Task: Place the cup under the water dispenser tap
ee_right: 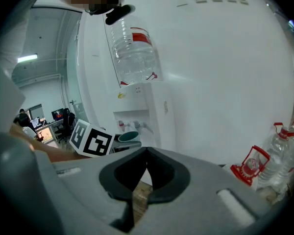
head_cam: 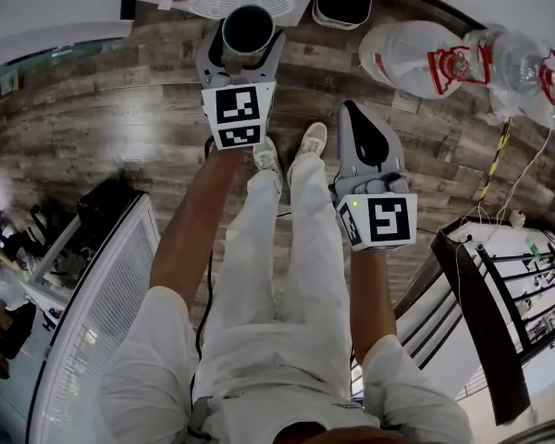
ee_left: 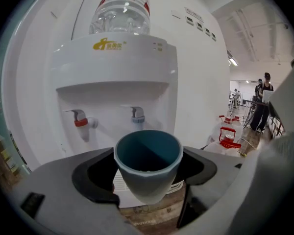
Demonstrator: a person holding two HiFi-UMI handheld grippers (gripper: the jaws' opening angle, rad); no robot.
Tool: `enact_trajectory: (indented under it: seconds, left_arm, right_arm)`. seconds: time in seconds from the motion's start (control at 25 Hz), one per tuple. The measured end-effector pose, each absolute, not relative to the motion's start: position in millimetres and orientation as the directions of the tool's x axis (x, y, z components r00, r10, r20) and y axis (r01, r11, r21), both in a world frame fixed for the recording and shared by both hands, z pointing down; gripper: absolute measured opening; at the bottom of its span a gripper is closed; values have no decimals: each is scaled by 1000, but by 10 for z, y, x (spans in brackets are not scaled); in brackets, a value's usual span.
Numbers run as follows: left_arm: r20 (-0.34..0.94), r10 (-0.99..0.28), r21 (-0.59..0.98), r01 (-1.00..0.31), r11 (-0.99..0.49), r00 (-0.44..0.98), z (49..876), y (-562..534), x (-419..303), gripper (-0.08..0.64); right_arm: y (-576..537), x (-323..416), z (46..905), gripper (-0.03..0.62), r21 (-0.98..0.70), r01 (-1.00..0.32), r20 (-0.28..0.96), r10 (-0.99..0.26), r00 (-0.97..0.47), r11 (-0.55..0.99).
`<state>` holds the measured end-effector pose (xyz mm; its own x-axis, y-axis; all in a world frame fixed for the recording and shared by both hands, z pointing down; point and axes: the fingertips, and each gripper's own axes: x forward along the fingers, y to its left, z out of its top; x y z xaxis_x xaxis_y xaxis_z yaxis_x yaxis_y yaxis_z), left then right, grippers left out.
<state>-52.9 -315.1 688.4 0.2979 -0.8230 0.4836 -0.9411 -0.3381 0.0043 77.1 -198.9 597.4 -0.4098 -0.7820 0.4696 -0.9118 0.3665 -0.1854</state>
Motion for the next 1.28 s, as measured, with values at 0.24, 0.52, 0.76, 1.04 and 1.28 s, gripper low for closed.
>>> enact_trajectory:
  seconds: [0.24, 0.52, 0.76, 1.04, 1.28]
  left_arm:
    - [498, -819, 6, -946, -324, 284, 7174, -3257, -596, 369]
    - [460, -823, 66, -937, -343, 334, 7398, -3454, -471, 368]
    - [492, -822, -6, -943, -333, 287, 7647, -3596, -506, 370]
    - [465, -835, -6, -943, -334, 293, 7707, -3718, -440, 371]
    - [452, -843, -11, -943, -332, 291, 7810, -3785, -441, 373]
  right_arm:
    - [-2019, 800, 6060, 0, -180, -911, 477, -777, -410, 370]
    - [-2079, 835, 6110, 0, -186, -911, 478, -776, -411, 368]
    - [-2125, 948, 6180, 0, -179, -916, 490, -774, -400, 360]
    - [-2163, 996, 6263, 0, -165, -916, 503, -767, -397, 366]
    - [-2176, 1002, 6369, 0, -160, -912, 519, -754, -404, 378]
